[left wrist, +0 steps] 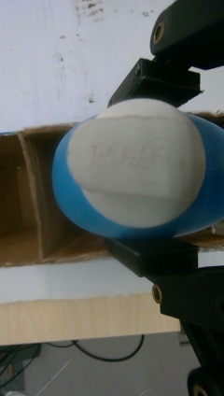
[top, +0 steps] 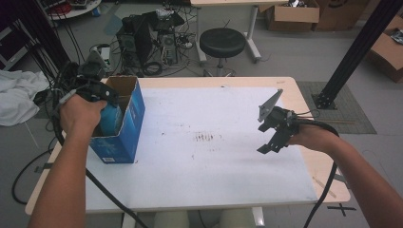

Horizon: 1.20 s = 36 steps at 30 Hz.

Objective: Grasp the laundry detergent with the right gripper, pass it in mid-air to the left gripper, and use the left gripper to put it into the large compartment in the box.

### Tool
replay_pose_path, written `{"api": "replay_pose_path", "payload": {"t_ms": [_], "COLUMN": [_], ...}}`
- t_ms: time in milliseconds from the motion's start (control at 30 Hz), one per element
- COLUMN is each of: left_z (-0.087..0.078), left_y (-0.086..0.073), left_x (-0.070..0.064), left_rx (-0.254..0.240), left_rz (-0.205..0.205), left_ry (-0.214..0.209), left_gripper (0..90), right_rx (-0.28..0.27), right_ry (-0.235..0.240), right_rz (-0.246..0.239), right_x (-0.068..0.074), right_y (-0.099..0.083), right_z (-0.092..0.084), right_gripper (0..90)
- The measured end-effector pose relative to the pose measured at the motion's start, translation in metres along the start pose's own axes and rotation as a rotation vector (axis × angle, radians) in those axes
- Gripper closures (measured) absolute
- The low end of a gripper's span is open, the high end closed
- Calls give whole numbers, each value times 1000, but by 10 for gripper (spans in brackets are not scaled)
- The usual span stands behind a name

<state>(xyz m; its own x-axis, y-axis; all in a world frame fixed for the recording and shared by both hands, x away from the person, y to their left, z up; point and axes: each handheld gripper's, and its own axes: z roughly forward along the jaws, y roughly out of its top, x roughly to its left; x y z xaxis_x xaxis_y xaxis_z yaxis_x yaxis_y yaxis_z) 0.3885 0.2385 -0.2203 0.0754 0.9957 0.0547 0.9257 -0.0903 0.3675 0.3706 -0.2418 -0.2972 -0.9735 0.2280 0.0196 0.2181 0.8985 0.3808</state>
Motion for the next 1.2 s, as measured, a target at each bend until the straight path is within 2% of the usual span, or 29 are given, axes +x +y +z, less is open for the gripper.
{"api": "replay_pose_path", "payload": {"t_ms": [233,533,800,1200], "left_z": [20,35,50,55], "left_y": [-7,-13,-16,-17], "left_x": [3,2,0,1], "left_rx": [18,19,47,49], "left_rz": [3,15,33,29], "left_ry": [3,-4,-6,-13], "left_gripper": [382,382,382,382], "right_rx": [0,-3,1,0], "right_ry": [4,5,10,5], "right_rz": [8,16,20,30], "right_x": [0,-2,-2,-2], "right_y": [-3,-5,-6,-9], "right_z": [3,4,6,4], "right_gripper": [184,183,184,184]}}
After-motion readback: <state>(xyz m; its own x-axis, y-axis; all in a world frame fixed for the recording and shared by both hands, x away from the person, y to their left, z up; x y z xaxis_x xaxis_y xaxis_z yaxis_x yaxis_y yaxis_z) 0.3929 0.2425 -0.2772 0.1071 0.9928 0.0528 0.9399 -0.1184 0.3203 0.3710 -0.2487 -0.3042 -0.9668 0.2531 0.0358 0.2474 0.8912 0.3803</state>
